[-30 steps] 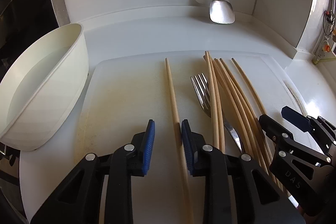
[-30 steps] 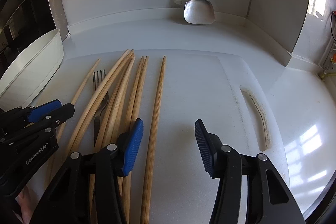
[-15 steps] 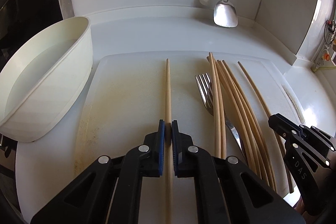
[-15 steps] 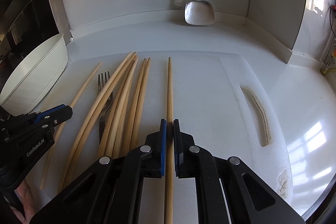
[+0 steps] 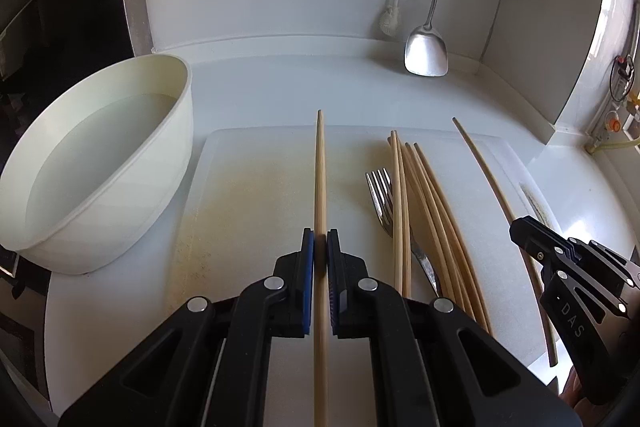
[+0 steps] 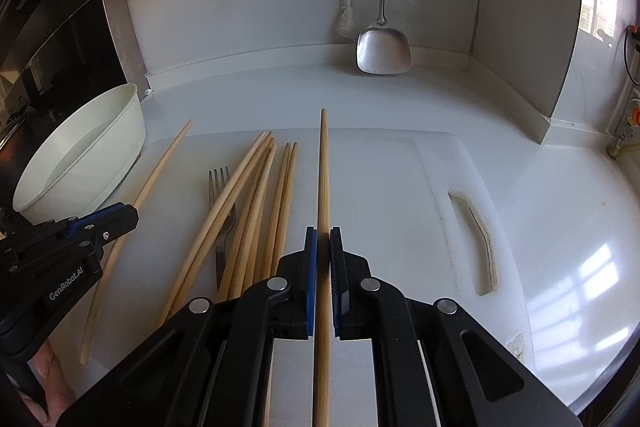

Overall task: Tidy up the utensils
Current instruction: 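Carry the held chopstick with the right gripper over the white basin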

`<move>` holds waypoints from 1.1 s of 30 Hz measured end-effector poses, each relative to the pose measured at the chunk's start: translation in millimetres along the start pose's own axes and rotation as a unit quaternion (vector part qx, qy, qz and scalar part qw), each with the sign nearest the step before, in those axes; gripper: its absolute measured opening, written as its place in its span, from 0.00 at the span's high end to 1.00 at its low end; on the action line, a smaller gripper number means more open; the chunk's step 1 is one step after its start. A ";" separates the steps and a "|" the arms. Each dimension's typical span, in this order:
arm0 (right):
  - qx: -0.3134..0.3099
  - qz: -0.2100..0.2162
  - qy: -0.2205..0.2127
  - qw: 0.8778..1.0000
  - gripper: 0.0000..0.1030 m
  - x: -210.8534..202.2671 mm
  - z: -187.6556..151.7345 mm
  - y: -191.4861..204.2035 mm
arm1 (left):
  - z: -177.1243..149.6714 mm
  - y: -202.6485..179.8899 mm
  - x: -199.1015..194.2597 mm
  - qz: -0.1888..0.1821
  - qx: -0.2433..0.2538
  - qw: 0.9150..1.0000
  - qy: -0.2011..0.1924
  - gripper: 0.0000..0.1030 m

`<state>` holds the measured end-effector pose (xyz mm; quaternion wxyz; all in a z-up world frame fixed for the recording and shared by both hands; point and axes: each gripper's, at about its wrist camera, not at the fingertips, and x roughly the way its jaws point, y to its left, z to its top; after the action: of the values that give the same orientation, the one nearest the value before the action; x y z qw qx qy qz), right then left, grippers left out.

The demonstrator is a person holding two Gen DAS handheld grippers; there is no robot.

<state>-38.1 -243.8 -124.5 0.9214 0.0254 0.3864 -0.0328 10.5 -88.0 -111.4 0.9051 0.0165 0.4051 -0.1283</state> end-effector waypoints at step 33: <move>-0.077 0.117 0.004 0.990 0.94 19.8 140.7 234.9 | 95.3 242.1 -56.4 0.092 -0.074 0.993 -0.006 0.93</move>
<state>94.5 -20.6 -35.1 0.9167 -0.0005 0.3855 0.1047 103.3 145.5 -23.8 0.9143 -0.0143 0.4045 -0.0146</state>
